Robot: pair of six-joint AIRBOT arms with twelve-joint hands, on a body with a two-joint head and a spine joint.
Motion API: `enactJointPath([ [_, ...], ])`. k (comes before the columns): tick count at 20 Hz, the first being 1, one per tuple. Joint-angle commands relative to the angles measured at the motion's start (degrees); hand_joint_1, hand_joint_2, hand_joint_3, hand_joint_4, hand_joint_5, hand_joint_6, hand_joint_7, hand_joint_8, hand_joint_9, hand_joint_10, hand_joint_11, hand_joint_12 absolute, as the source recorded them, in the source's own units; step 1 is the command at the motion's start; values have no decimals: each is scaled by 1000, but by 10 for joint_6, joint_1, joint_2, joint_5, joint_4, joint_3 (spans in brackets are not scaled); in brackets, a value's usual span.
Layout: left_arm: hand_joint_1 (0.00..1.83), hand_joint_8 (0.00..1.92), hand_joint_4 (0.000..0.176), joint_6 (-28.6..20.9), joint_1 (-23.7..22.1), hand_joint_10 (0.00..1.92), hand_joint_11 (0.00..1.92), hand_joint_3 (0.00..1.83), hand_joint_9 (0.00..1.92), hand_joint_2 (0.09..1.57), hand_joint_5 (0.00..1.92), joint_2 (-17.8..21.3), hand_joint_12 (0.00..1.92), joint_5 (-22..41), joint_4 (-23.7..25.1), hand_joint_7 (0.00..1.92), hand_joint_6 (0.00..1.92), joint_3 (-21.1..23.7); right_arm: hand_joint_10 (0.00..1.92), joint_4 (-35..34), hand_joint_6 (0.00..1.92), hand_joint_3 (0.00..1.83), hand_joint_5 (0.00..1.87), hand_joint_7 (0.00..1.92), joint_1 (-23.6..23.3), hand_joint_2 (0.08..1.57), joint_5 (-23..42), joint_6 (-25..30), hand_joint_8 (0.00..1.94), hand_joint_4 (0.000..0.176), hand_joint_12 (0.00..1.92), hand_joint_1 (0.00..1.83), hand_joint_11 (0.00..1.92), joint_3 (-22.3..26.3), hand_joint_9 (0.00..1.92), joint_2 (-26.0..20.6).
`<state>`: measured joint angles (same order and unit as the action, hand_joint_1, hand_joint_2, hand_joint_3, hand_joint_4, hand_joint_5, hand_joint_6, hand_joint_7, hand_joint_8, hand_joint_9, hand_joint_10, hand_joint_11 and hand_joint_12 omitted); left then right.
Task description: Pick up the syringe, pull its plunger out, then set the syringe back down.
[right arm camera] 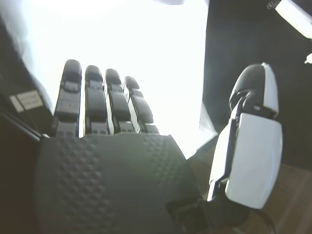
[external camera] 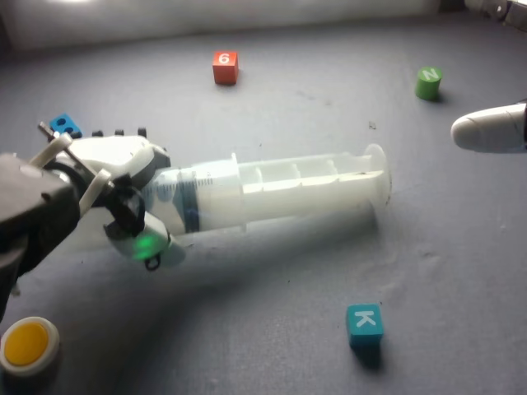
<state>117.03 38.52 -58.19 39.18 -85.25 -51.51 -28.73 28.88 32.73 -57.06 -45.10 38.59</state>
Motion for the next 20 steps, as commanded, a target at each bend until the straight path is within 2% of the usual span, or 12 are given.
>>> enactJointPath([
  [1,1107,1537,4,-12,2,1286,373,2,551,1306,606,5,1544,29,42,680,1505,2,0,10,0,4,0,33,-4,852,67,4,0,0,192,486,0,-1,44,-3],
  [2,1105,1533,6,-20,9,1289,372,2,548,1307,604,6,1546,29,48,677,1515,4,4,10,0,0,3,55,-4,845,67,4,3,0,252,496,0,-1,68,-3],
  [5,1121,1525,0,-38,25,1328,383,0,561,1297,610,10,1601,34,64,712,1468,10,1,12,0,11,0,10,-2,894,67,4,1,0,152,417,0,-1,25,-2],
  [9,1123,1517,0,-49,36,1317,378,1,560,1293,615,10,1591,44,73,716,1460,16,4,13,0,1,0,27,-2,886,68,4,3,0,209,416,0,-1,47,-2],
  [10,1128,1539,0,-49,37,1336,368,0,553,1293,617,10,1611,44,74,717,1432,16,5,14,0,5,0,20,-2,899,68,4,2,0,153,423,0,-1,34,-2],
  [13,1132,1466,0,-50,42,1230,379,0,583,1283,613,10,1509,44,74,750,1453,19,1,15,0,4,0,25,-1,904,69,4,0,0,185,463,0,-1,42,-2],
  [14,1127,1450,0,-51,42,1200,359,2,573,1291,581,10,1512,44,74,746,1505,20,2,16,0,6,0,7,-1,913,69,4,1,0,127,479,0,-1,22,-1],
  [15,982,1278,0,-51,43,1332,168,0,335,1150,356,10,1560,44,73,394,1059,20,1,16,0,2,0,28,-1,919,69,4,0,0,180,454,0,-1,42,-1],
  [16,949,1237,0,-51,43,1394,120,0,264,1116,345,10,1579,44,73,316,869,20,1,16,0,1,0,32,-1,920,70,4,0,0,192,448,0,-1,47,-1],
  [17,888,1099,0,-51,43,1334,23,0,122,1014,302,10,1509,44,73,201,637,20,3,17,1,0,19,60,-1,893,70,4,2,0,279,516,0,-1,75,-1],
  [19,810,946,0,-51,43,1233,0,0,15,996,208,10,1313,44,74,103,517,21,1,17,0,3,0,26,-1,909,70,4,1,0,224,457,0,-1,47,-1],
  [20,779,992,0,-50,43,1219,0,1,2,1003,113,10,1421,44,75,20,567,21,0,17,0,8,0,4,-1,927,70,4,0,0,104,472,0,-1,9,-1],
])
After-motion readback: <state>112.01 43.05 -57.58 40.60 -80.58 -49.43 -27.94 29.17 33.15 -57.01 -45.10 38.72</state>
